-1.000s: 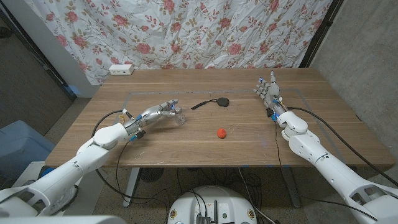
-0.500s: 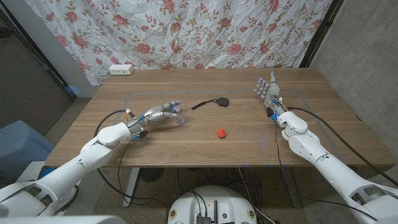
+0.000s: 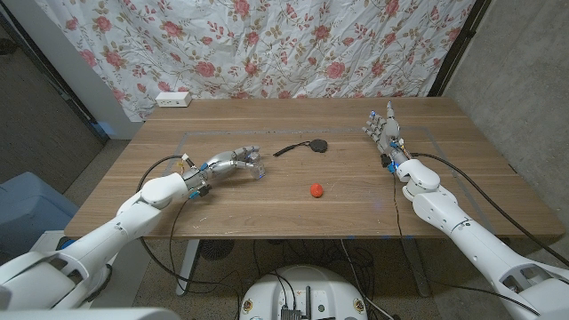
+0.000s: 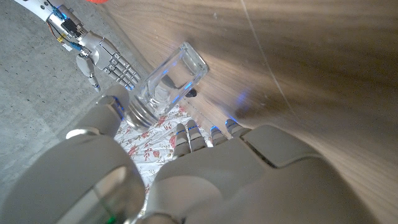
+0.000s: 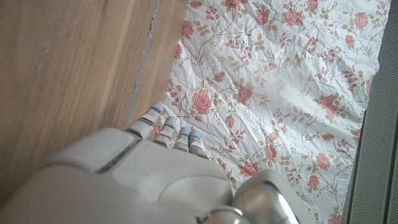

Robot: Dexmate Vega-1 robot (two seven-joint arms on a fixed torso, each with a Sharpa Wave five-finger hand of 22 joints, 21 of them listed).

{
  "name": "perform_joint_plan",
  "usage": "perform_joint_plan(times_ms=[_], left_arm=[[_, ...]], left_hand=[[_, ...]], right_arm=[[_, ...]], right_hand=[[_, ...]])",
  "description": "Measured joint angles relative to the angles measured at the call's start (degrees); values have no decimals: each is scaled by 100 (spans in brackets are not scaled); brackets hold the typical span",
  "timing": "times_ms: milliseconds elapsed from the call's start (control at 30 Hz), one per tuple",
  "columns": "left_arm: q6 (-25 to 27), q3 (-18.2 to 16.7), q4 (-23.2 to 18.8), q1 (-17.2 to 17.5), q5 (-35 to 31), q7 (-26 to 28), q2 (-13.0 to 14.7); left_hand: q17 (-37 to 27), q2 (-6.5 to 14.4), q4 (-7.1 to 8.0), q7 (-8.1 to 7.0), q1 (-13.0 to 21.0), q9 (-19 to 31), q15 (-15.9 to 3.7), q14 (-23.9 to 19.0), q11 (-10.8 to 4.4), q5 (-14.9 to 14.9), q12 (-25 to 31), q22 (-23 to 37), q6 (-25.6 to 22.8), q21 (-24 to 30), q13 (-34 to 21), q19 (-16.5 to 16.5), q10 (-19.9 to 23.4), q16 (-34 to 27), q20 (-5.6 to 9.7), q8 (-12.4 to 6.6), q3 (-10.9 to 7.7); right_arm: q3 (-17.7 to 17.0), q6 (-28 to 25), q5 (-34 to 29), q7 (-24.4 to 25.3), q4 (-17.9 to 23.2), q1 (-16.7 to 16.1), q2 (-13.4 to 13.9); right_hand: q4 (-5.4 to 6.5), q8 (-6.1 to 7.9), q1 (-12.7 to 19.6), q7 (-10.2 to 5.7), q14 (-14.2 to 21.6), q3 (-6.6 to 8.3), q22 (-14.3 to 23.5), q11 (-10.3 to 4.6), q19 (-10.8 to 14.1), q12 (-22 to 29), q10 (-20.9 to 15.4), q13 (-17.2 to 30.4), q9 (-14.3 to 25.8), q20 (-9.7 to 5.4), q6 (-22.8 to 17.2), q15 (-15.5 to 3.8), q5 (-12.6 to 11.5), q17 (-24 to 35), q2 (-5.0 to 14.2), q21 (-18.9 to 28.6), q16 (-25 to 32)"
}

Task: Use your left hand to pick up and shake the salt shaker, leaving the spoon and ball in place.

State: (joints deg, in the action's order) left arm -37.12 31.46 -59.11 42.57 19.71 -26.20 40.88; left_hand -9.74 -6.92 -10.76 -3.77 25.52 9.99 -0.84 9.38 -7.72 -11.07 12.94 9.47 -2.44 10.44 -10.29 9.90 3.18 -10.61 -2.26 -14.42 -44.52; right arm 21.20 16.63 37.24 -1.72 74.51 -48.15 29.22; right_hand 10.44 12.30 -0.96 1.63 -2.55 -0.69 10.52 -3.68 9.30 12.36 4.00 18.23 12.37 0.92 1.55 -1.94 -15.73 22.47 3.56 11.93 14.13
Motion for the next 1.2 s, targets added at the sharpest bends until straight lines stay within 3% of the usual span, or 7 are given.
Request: perform_joint_plan(times_ms=[400,700,1200], left_arm=[[-115,95,272,-198,-95,-127,-63],[-135,138,395,-296,-111,-155,-72],[-196,208,503,-403,-227,-218,-60]], left_hand=[[1,-52,0,-14,143,29,-7,-235,-56,0,63,0,-315,0,-5,-21,364,-26,-20,-94,0],[15,-75,0,-71,380,29,-128,-523,-151,0,86,1,-685,46,-27,-21,735,-66,-20,-216,0],[14,-105,0,-93,648,56,-101,-859,-276,0,148,0,-1195,45,-26,-188,1217,-66,1,-396,0]], right_arm=[[0,0,0,0,0,0,0],[0,0,-1,0,0,1,-1],[0,0,-1,2,0,1,0]], right_hand=[[0,0,0,0,0,0,0,0,0,0,0,0,0,0,0,0,0,-1,0,0,0],[0,0,0,0,0,0,0,0,0,0,0,-1,0,0,0,0,0,-1,0,0,0],[0,0,0,0,0,0,0,0,0,0,0,27,0,0,0,0,0,-1,0,0,0]])
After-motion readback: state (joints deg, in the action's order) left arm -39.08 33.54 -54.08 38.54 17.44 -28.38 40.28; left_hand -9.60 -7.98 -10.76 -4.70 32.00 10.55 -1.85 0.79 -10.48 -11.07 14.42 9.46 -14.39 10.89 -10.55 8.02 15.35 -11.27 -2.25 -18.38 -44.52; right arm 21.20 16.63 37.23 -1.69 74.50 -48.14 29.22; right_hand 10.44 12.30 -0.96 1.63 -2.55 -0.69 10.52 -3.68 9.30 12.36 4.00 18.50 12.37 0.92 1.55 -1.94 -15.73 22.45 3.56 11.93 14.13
